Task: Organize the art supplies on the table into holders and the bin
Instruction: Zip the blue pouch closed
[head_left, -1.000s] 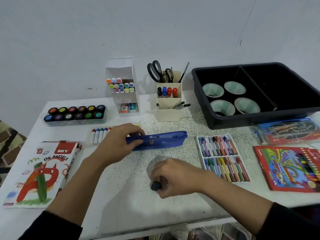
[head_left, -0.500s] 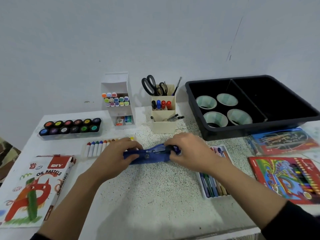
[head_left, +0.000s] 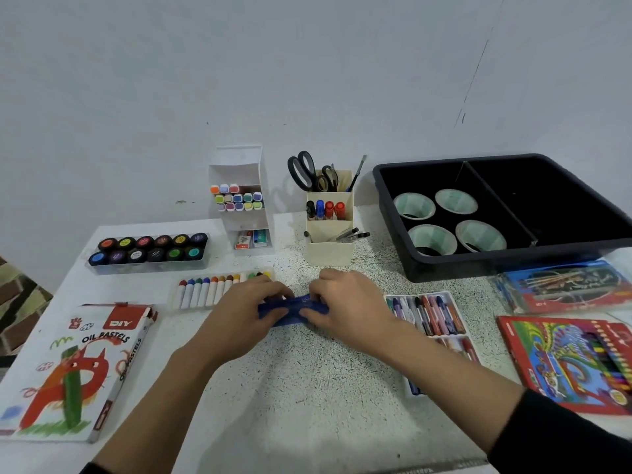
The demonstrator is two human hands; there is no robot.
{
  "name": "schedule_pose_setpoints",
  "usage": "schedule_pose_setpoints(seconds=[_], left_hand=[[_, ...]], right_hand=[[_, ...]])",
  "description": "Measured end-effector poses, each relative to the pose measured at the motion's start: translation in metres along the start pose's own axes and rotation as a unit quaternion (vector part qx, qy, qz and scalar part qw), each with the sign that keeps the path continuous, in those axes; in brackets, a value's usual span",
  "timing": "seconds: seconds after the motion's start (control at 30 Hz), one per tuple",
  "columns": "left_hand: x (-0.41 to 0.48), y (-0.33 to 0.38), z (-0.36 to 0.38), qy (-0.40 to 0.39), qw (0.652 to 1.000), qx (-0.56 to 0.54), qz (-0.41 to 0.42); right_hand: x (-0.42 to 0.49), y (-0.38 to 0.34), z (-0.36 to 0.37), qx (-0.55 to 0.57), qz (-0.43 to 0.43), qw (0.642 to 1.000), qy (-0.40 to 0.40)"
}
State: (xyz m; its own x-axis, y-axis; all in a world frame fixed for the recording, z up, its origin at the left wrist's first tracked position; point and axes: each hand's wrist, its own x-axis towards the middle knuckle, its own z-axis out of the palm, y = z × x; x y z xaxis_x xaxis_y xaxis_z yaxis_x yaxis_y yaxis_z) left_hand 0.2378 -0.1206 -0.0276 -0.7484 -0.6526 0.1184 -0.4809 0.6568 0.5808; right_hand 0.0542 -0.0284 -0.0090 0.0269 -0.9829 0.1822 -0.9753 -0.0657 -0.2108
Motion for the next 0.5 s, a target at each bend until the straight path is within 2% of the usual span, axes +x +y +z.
schedule_pose_setpoints(seconds=[0.07, 0.2, 0.4, 0.5], left_hand=[[-0.001, 0.001, -0.001, 0.011, 1.0, 0.001, -0.001], [0.002, 0.003, -0.002, 0.019, 1.0, 0.021, 0.002], [0.01, 0.012, -0.005, 0.032, 0.999, 0.025, 0.017], [0.014, 0.016, -0.009, 0.027, 0.999, 0.03, 0.027]], right_hand=[[0.001, -0.002, 0.005, -0.016, -0.02, 0.999, 0.04], [0.0, 0.0, 0.008, -0.014, -0.004, 0.994, 0.107], [-0.007, 0.002, 0.007, -0.024, 0.0, 0.993, 0.113], [-0.012, 0.009, -0.001, -0.004, 0.032, 0.994, 0.103]])
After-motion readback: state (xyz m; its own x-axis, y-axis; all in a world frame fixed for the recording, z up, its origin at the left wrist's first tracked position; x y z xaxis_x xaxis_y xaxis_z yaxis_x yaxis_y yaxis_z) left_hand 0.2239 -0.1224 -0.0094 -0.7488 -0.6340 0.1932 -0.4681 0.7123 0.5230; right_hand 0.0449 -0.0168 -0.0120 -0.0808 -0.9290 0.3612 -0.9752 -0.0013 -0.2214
